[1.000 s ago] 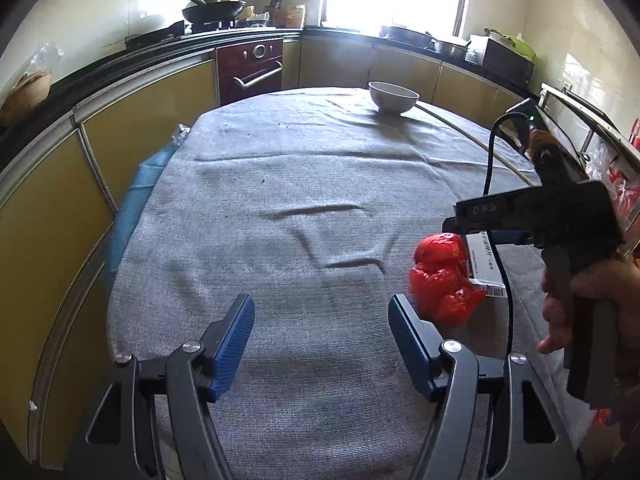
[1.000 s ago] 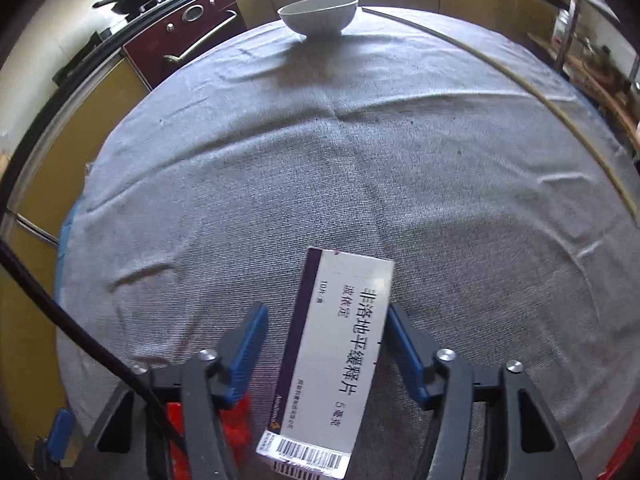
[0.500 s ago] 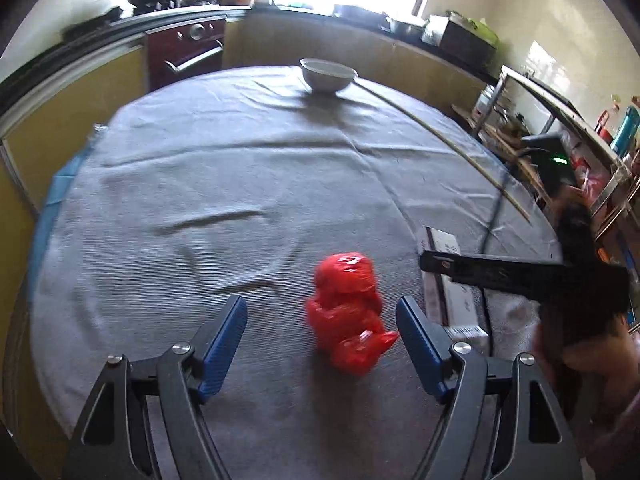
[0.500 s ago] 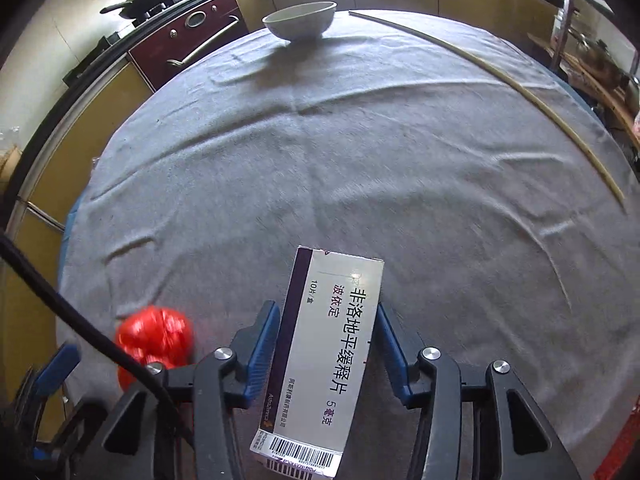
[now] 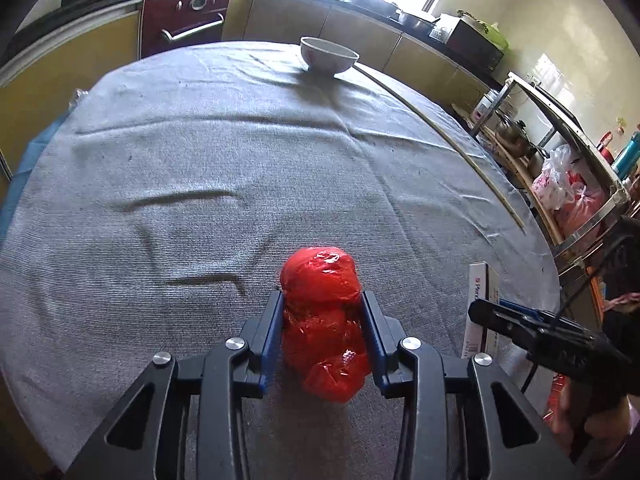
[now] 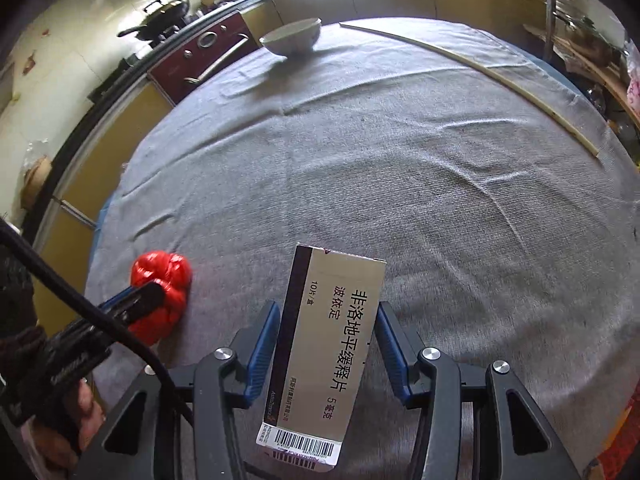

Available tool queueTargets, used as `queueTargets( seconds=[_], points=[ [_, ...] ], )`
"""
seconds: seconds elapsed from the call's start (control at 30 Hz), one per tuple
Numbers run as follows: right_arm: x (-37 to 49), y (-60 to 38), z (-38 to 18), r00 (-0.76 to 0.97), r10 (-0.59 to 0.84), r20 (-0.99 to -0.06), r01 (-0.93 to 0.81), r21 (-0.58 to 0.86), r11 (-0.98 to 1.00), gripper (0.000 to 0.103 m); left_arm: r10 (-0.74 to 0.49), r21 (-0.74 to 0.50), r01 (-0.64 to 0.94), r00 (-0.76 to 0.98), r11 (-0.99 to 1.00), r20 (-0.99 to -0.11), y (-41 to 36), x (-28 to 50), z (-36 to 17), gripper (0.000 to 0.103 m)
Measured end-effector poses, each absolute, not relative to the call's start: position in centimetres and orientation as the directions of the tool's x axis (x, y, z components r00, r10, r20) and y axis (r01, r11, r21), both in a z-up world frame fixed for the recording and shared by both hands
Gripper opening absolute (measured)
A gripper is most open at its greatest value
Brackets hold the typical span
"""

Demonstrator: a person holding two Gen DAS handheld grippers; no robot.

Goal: Collect trash
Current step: 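Grasp the red plastic bag with the left tool while the right tool holds the box, then carry the red bag and the medicine box over the red basket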

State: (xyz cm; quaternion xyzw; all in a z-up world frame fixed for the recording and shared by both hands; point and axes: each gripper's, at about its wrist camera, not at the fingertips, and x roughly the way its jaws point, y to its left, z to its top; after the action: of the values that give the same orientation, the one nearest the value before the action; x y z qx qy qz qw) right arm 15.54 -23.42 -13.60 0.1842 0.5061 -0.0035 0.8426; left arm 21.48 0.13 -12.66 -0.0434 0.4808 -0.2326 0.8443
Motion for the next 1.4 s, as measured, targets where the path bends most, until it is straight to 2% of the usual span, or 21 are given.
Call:
queueTargets(
  seconds=[0.47, 0.63, 0.8, 1.03, 1.4],
  points=[
    [10.1, -23.2, -10.1, 0.615, 0.184, -0.766, 0.125, 0.326, 0.937, 0.052, -0.411, -0.228, 0.386, 0.504, 0.894, -0.760, -1.4, 16.2, -8.8, 0.039],
    [8.8, -23.5, -10.3, 0.600, 0.199, -0.775, 0.145, 0.349, 0.926, 0.052, -0.375, -0.184, 0.374, 0.540, 0.909, -0.754, -0.7, 14.3, -8.6, 0.039],
    [9.0, -24.3, -11.3, 0.559, 0.241, -0.793, 0.200, 0.411, 0.890, 0.062, -0.338, -0.170, 0.330, 0.562, 0.929, -0.755, 1.4, 13.6, -8.9, 0.039],
    [10.9, -23.2, -12.4, 0.508, 0.173, -0.844, 0.245, 0.333, 0.910, 0.064, -0.327, -0.180, 0.295, 0.590, 0.938, -0.738, 4.2, 14.1, -8.7, 0.039],
    [14.0, -20.1, -13.5, 0.421, 0.051, -0.906, 0.274, 0.181, 0.945, 0.064, -0.357, -0.180, 0.342, 0.578, 0.922, -0.734, 3.8, 13.2, -9.2, 0.040]
  ],
)
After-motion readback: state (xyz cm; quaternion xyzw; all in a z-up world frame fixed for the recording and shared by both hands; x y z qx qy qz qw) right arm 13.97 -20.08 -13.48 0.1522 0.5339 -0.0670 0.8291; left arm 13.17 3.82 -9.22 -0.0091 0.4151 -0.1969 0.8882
